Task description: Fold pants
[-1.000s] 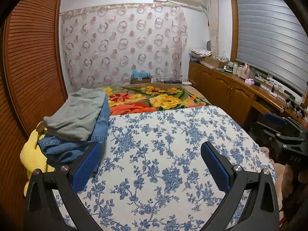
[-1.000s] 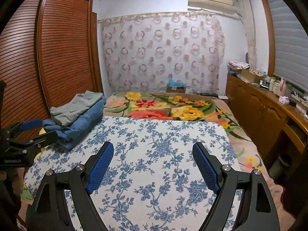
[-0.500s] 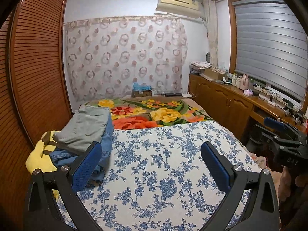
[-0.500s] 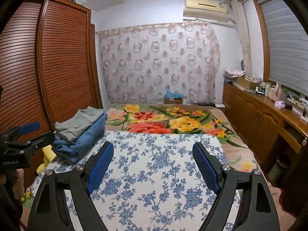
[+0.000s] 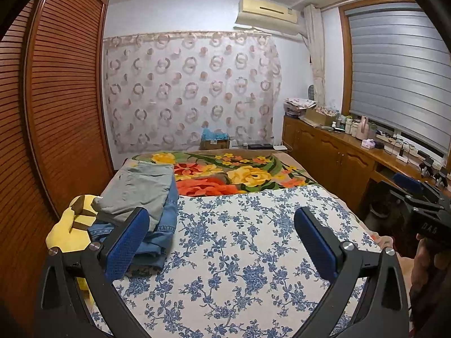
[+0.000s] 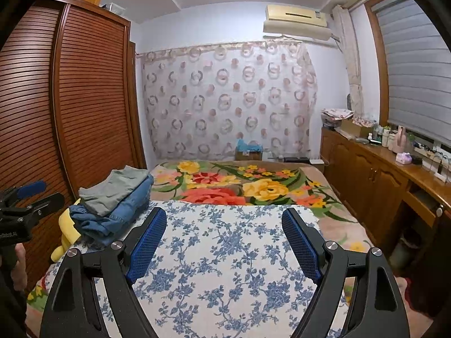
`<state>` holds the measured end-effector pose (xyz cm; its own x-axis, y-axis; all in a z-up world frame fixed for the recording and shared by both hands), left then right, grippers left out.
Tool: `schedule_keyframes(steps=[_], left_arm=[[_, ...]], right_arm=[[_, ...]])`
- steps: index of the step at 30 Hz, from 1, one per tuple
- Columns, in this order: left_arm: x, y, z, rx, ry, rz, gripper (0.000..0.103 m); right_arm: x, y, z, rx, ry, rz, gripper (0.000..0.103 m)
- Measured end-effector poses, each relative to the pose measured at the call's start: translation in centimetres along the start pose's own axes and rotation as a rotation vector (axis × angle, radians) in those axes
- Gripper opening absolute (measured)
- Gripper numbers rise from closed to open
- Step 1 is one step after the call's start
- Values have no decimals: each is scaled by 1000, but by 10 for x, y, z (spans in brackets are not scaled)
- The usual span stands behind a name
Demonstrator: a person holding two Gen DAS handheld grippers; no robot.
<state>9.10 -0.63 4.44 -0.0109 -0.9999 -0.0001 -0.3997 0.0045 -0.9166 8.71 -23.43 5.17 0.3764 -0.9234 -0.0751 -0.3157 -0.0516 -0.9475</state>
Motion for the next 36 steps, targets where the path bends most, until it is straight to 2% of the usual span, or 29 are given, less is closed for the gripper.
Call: schedule_keyframes(steps=[36], left_arm=[[-2,1,0,1,1,-2,103]], right_arm=[[2,2,2,-3,-12,-4,85]])
Point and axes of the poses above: each gripper's, at about its wrist camera, not at the fingertips, and z roughly the way its jaws point, x to its right, y to its underside, the point moved 7 cm from there along z, roughly the way its jaws point, and after that the axes turned 1 degree about z, right-handed, at the moved point
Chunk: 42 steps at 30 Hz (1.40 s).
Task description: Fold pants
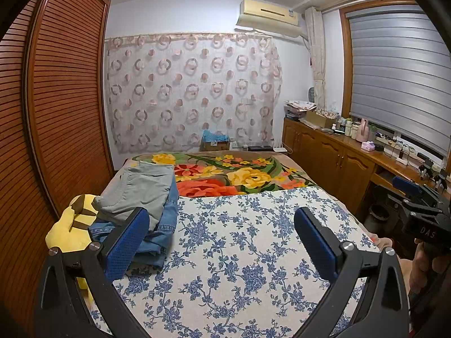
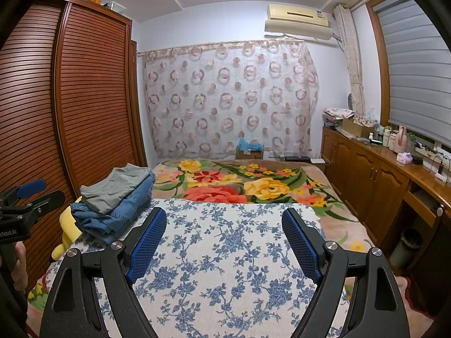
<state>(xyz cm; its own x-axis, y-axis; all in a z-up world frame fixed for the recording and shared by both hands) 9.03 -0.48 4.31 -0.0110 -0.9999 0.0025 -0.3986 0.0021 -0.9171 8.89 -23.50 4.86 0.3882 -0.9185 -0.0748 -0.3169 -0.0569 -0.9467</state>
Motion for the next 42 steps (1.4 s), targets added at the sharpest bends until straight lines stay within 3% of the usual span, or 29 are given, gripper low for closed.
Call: schedule_keyframes(steps=[42], left_arm=[[-1,2,0,2,0,0,103]], right_arm=[[2,0,0,-4,-4,-4,85]])
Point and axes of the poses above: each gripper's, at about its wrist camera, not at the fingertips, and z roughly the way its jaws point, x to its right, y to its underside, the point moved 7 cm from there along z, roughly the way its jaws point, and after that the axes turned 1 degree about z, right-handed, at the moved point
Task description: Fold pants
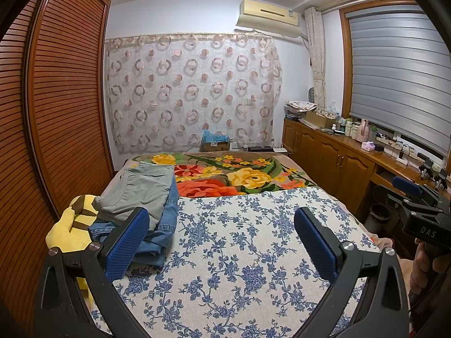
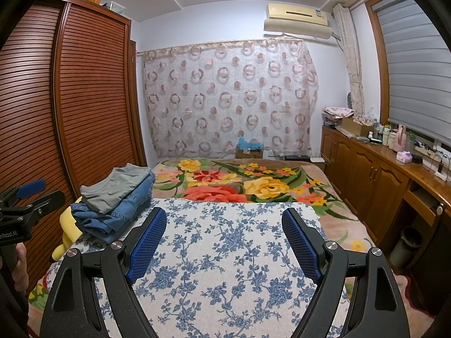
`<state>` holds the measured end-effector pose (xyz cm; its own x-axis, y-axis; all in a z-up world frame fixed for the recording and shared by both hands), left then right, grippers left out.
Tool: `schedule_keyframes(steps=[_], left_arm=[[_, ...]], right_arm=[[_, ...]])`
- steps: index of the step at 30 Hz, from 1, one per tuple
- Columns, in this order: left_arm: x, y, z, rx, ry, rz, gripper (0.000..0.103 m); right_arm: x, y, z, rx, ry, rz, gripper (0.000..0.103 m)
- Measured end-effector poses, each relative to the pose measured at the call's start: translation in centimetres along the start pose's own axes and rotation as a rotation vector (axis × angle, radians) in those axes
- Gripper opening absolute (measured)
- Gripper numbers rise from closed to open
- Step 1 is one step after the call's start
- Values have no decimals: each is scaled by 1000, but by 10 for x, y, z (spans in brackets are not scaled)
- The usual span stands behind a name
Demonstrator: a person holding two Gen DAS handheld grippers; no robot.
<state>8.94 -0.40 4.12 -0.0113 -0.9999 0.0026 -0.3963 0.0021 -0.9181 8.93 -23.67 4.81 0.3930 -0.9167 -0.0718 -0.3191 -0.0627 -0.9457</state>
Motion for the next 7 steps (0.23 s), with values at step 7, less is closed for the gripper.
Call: schedule_keyframes(steps=[7], left_arm=[[-1,1,0,0,1,-1,103]], right_arm=[[0,0,0,0,-1,-1,85]])
Point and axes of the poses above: each gripper's, at about its wrist camera, not at the fingertips, and z roughly the way its jaws point, x to its right, y to its underside, the point moved 7 cm from there along z, roughly the way its jaws point, and after that the axes turned 1 degree about z, right-handed, at the moved point
